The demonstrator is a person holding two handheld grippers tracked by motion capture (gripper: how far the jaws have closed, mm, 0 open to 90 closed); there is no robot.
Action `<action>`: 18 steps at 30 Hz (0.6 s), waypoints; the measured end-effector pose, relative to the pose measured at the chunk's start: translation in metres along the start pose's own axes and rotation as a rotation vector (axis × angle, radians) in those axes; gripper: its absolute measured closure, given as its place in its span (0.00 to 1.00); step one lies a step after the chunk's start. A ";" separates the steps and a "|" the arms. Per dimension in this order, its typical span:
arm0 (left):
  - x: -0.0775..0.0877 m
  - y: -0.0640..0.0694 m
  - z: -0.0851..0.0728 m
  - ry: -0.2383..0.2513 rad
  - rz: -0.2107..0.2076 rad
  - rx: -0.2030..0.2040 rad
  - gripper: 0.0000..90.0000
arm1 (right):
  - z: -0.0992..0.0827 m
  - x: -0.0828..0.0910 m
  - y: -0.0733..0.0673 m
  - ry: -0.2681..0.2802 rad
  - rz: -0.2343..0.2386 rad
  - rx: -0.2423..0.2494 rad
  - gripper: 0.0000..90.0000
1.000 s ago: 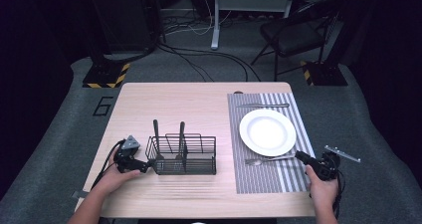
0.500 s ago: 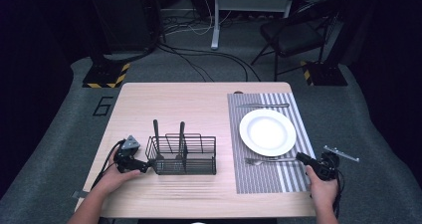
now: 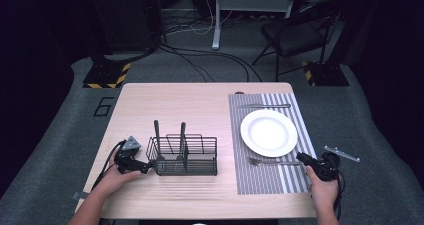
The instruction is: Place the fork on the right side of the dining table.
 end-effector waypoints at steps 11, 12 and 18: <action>0.000 0.000 0.000 0.003 0.001 0.007 0.00 | 0.007 -0.007 -0.035 -0.045 -0.001 0.141 0.65; 0.000 0.001 0.000 0.002 0.000 0.009 0.00 | 0.007 -0.008 -0.037 -0.048 0.001 0.156 0.64; 0.000 0.000 0.000 0.003 0.001 0.007 0.00 | 0.009 -0.013 -0.053 -0.066 0.025 0.200 0.63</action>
Point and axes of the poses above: each handheld gripper's, and its own axes: x roughly backward along the jaws, z roughly out of its top, y roughly to its right, the point moved 4 cm from there along -x, roughly forward along the jaws, and after that the axes turned 15 degrees about z, right-handed, at the moved point
